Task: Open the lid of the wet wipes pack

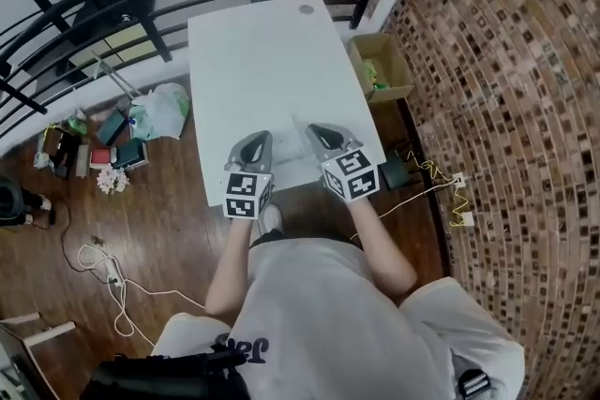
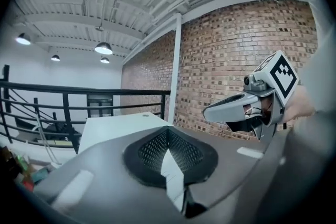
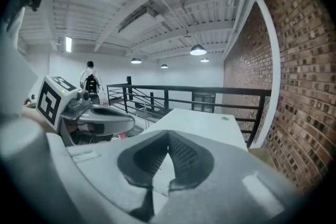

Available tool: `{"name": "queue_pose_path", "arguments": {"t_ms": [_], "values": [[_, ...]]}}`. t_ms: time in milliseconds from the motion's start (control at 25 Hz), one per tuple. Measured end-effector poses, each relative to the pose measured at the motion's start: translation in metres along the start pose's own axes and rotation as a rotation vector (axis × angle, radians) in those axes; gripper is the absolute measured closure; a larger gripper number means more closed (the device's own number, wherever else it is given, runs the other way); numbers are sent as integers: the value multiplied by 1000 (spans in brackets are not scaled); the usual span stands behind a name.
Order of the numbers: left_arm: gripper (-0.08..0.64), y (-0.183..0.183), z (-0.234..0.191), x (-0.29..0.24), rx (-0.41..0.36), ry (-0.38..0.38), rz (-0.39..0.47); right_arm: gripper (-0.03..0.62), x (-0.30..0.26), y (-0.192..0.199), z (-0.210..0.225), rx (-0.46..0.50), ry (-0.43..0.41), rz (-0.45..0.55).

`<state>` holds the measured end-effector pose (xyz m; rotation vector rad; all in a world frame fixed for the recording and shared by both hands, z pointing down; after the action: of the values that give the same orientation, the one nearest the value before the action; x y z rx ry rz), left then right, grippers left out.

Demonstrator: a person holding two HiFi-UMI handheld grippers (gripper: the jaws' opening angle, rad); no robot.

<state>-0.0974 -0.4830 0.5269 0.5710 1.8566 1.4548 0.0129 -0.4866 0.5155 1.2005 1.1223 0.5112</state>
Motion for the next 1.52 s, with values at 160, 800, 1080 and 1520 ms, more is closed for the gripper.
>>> {"name": "queue_pose_path", "arguments": {"t_ms": [160,800,1080,1520], "values": [[545,-16,51,21,-40,-48,60,600,62,-4,-8,-12,-38,105],[545,-28,236,152,-31,-203,83,600,251,31,-48,-63,-93,200],[545,-47,218,185,-41,-257,171,600,256,-1,-80,2,-105,270],[545,-48,205,203,-67,-258,155,600,245,-11,-108,20,-116,279]]}}
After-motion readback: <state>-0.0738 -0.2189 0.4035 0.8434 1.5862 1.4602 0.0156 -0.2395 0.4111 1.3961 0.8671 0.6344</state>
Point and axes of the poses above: the fingertips, and each gripper's own axes: x backward along the fingers, z to its right, y out of its underside, the point moved 2 cm from there along x, backward along the fingers, and after that the axes turned 9 degrees about y, right-handed, at the moved point
